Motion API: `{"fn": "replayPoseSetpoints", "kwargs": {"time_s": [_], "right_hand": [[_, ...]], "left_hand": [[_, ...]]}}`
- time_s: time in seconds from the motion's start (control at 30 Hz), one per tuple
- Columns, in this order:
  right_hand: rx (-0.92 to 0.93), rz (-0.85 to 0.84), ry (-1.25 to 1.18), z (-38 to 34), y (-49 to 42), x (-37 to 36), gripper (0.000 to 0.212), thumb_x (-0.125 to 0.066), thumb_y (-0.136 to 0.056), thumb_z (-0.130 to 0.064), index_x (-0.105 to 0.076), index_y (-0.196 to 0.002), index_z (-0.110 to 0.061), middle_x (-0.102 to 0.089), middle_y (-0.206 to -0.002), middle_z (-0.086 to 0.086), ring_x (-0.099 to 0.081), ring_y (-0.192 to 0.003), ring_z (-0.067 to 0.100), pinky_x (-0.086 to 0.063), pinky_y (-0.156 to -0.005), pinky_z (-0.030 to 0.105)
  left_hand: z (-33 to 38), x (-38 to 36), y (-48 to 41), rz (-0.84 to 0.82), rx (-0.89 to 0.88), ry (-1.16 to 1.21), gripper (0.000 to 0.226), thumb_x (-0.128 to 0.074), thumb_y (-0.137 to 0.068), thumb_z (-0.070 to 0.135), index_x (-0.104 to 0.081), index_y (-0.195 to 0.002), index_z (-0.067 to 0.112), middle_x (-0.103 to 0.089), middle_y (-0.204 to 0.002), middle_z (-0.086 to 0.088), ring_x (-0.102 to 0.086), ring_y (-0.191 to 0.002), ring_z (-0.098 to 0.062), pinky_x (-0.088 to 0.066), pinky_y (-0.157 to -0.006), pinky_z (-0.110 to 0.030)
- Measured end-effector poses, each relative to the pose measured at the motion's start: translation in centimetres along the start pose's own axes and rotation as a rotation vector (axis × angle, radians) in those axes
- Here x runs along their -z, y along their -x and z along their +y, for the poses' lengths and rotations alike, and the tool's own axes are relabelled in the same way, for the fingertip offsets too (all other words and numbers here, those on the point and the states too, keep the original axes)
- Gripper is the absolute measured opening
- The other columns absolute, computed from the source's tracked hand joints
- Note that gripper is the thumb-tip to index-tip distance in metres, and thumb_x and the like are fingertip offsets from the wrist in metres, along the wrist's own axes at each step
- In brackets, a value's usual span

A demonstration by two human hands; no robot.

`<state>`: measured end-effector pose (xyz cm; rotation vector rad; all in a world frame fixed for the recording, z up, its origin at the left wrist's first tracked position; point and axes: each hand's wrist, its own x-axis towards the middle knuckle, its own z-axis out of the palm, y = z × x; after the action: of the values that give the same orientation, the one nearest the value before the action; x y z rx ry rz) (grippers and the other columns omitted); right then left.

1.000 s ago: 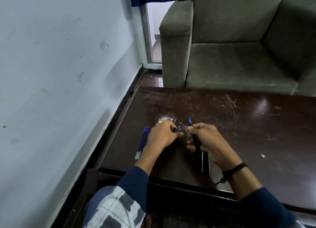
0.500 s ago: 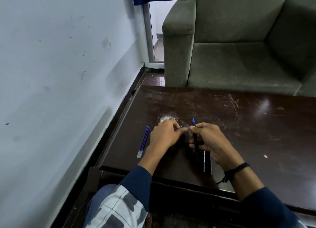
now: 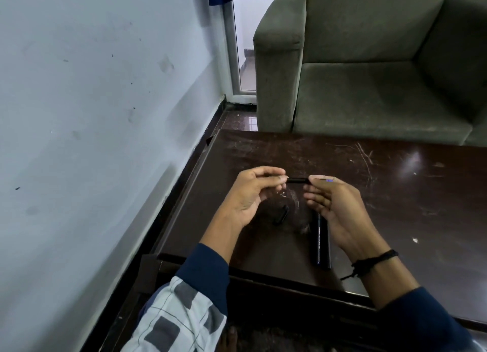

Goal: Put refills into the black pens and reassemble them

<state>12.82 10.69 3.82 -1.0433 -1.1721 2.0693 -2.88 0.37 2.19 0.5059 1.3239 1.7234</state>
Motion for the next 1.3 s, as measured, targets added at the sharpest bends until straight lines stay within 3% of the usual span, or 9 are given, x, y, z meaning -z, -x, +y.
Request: {"fn": "replayPoseSetpoints", "kwargs": {"time_s": [0.1, 0.17, 0.33, 0.5, 0.77, 0.97, 1.17, 1.3], "right_hand": [[0.049, -0.047, 0.101, 0.3, 0.1, 0.0, 0.006, -0.076, -0.089, -0.007, -0.076, -0.095, -0.005, -0.075, -0.077, 0.006, -0.066, -0.06, 0.008, -0.056, -0.059, 0.018], [0.068, -0.07, 0.144, 0.6, 0.1, -0.1, 0.006, -0.076, -0.089, -0.005, -0.076, -0.095, -0.003, -0.075, -0.078, 0.008, -0.066, -0.063, 0.009, -0.056, -0.062, 0.019], [0.077, -0.078, 0.188, 1.1, -0.1, -0.2, 0.009, -0.077, -0.09, -0.008, -0.077, -0.095, -0.001, -0.078, -0.087, 0.016, -0.07, -0.075, 0.017, -0.057, -0.073, 0.027], [0.075, -0.082, 0.205, 1.1, -0.1, -0.2, 0.011, -0.071, -0.096, -0.013, -0.076, -0.1, -0.004, -0.078, -0.083, 0.014, -0.069, -0.069, 0.015, -0.057, -0.066, 0.024], [0.163, -0.007, 0.34, 1.4, -0.4, 0.0, 0.01, -0.068, -0.098, -0.007, -0.074, -0.091, -0.002, -0.074, -0.069, 0.006, -0.066, -0.063, 0.011, -0.053, -0.06, 0.02], [0.239, -0.001, 0.448, 2.1, -0.3, -0.2, 0.009, -0.07, -0.096, -0.007, -0.074, -0.089, -0.012, -0.076, -0.077, 0.01, -0.07, -0.071, 0.016, -0.057, -0.072, 0.031], [0.21, -0.06, 0.393, 1.6, -0.2, -0.2, 0.012, -0.071, -0.097, -0.02, -0.075, -0.094, -0.009, -0.078, -0.078, 0.009, -0.07, -0.066, 0.011, -0.056, -0.062, 0.02], [0.224, -0.02, 0.403, 1.8, -0.2, -0.2, 0.006, -0.071, -0.096, -0.008, -0.074, -0.091, -0.006, -0.076, -0.073, 0.008, -0.068, -0.064, 0.011, -0.053, -0.059, 0.019]], "left_hand": [[0.0, 0.1, -0.3, 0.16, 0.008, 0.248, 0.014, -0.075, -0.084, -0.007, -0.079, -0.09, 0.005, -0.076, -0.093, -0.013, -0.075, -0.08, -0.015, -0.06, -0.071, -0.02], [-0.1, -0.1, -0.2, 0.161, 0.024, 0.317, 0.009, -0.075, -0.086, -0.002, -0.077, -0.092, 0.004, -0.077, -0.096, -0.013, -0.075, -0.085, -0.015, -0.06, -0.072, -0.021], [-1.2, -1.5, 0.2, 0.001, 0.049, 0.164, 0.014, -0.065, -0.096, 0.004, -0.074, -0.106, 0.005, -0.078, -0.105, -0.016, -0.075, -0.102, -0.022, -0.06, -0.081, -0.027], [-1.3, -1.1, -0.2, 0.089, 0.028, 0.215, 0.008, -0.07, -0.094, 0.006, -0.074, -0.1, 0.005, -0.078, -0.101, -0.017, -0.076, -0.098, -0.023, -0.061, -0.076, -0.028], [-2.0, -1.5, -0.4, 0.136, 0.016, 0.203, 0.011, -0.072, -0.092, 0.005, -0.072, -0.101, 0.0, -0.078, -0.101, -0.021, -0.076, -0.1, -0.028, -0.062, -0.073, -0.028], [-2.1, -1.5, -0.5, 0.162, 0.03, 0.217, 0.012, -0.071, -0.092, 0.003, -0.071, -0.103, -0.003, -0.078, -0.097, -0.02, -0.077, -0.097, -0.028, -0.062, -0.072, -0.027], [-1.7, -1.1, -0.6, 0.159, 0.021, 0.192, 0.014, -0.07, -0.094, 0.007, -0.07, -0.106, -0.001, -0.078, -0.1, -0.02, -0.077, -0.097, -0.026, -0.061, -0.073, -0.027], [-1.9, -1.1, -0.5, 0.141, 0.034, 0.156, 0.013, -0.07, -0.094, 0.008, -0.071, -0.105, 0.002, -0.078, -0.101, -0.018, -0.077, -0.099, -0.026, -0.061, -0.073, -0.026]]}}
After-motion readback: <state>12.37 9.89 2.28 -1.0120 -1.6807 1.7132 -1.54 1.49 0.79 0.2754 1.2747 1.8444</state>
